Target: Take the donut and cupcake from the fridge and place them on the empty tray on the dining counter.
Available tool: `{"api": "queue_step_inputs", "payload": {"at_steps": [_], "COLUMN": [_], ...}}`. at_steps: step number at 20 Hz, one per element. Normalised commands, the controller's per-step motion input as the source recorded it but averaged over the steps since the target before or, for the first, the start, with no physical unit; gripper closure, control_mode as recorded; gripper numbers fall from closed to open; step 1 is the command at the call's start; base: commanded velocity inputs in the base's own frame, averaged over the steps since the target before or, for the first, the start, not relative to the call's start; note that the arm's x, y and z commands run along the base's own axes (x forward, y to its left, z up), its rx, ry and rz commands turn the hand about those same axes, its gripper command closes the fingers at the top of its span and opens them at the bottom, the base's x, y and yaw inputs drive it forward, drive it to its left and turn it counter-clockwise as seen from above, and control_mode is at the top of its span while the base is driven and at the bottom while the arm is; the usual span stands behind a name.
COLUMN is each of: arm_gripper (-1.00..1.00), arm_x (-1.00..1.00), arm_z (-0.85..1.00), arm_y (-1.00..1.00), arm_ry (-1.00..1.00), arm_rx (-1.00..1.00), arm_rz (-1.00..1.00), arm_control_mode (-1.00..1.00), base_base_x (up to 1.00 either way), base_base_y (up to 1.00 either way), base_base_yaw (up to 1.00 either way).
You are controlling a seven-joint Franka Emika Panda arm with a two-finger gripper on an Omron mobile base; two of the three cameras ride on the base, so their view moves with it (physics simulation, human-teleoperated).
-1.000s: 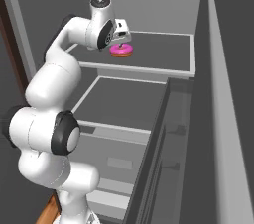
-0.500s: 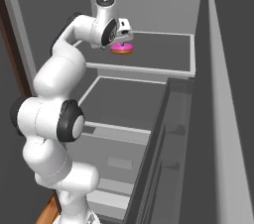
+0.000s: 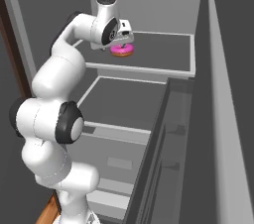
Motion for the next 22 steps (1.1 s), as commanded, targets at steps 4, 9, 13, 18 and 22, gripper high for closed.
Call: {"api": "queue_step_inputs", "payload": {"at_steps": [4, 9, 13, 18, 22], "arm_gripper": [-1.00, 1.00, 1.00, 1.00, 1.00], "arm_x": [-0.27, -0.02, 0.00, 0.00, -0.56], "arm_z": [-0.42, -0.47, -0.53, -0.07, -0.13], "arm_y": [0.00, 0.00, 0.00, 0.00, 0.00], "arm_ry": [0.00, 0.02, 0.17, 0.03, 0.01], "arm_rx": [0.00, 0.00, 0.00, 0.00, 0.00], "arm_rz": [-0.05, -0.01, 0.00, 0.00, 0.00], "arm_control_mode": [-1.00, -1.00, -1.00, -1.00, -1.00], "base_base_x": [0.00, 0.00, 0.00, 0.00, 0.00], "base_base_y": [0.00, 0.00, 0.00, 0.00, 0.00], "base_base_yaw": [0.00, 0.00, 0.00, 0.00, 0.00]}}
